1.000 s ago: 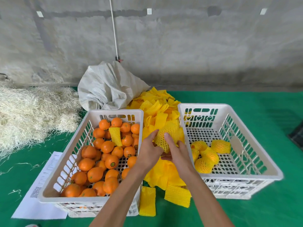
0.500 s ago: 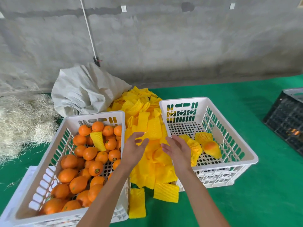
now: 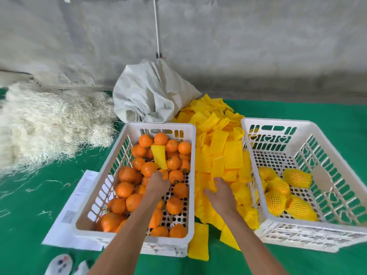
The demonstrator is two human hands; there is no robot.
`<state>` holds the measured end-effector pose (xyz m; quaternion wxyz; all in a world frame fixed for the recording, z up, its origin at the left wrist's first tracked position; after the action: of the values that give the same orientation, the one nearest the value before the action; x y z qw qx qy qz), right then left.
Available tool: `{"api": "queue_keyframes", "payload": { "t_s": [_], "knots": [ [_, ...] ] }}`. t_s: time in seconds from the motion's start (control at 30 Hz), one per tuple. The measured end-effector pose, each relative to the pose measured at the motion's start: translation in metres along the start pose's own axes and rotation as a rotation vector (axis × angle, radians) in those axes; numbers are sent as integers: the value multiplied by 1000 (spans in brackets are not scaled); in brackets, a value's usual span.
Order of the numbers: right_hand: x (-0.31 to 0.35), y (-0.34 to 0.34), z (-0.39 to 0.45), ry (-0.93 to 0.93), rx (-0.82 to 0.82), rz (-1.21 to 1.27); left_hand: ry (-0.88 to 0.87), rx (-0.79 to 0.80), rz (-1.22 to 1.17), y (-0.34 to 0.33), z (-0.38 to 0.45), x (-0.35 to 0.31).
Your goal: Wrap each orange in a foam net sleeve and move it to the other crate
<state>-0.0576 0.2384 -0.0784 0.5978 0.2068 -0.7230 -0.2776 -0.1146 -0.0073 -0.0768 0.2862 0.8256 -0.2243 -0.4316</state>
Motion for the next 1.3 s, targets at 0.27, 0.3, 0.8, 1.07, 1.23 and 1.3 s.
{"api": "queue_keyframes", "payload": {
  "t_s": [0.27, 0.3, 0.8, 1.07, 1.23, 1.3],
  "knots": [
    [0, -12, 17, -15, -90, -29, 90, 379, 506, -50, 15, 2],
    [2, -9, 18, 2, -120, 14, 91, 412, 596, -55, 15, 4],
    [25, 41, -2, 227, -336, 453, -17, 63, 423, -17, 4, -12],
    [37, 86, 12, 313, -416, 620, -364, -121, -352, 5, -51, -67],
    [55, 106, 43, 426, -341, 625, -685, -75, -532, -18, -79, -135],
    [59, 110, 56, 484, -332, 608, -706, -80, -550, -31, -79, -154]
  ]
}}
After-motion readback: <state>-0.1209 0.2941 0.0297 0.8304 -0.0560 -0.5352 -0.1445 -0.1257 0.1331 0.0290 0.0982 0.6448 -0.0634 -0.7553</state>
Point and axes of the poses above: each hand's wrist, its own z-axis towards the middle knuckle, its own y-axis out of the back of the hand, x = y × z, the point moved 5 cm from there along z, towards the middle knuckle, and after that the axes turned 9 degrees about y, right-handed, at the moved point
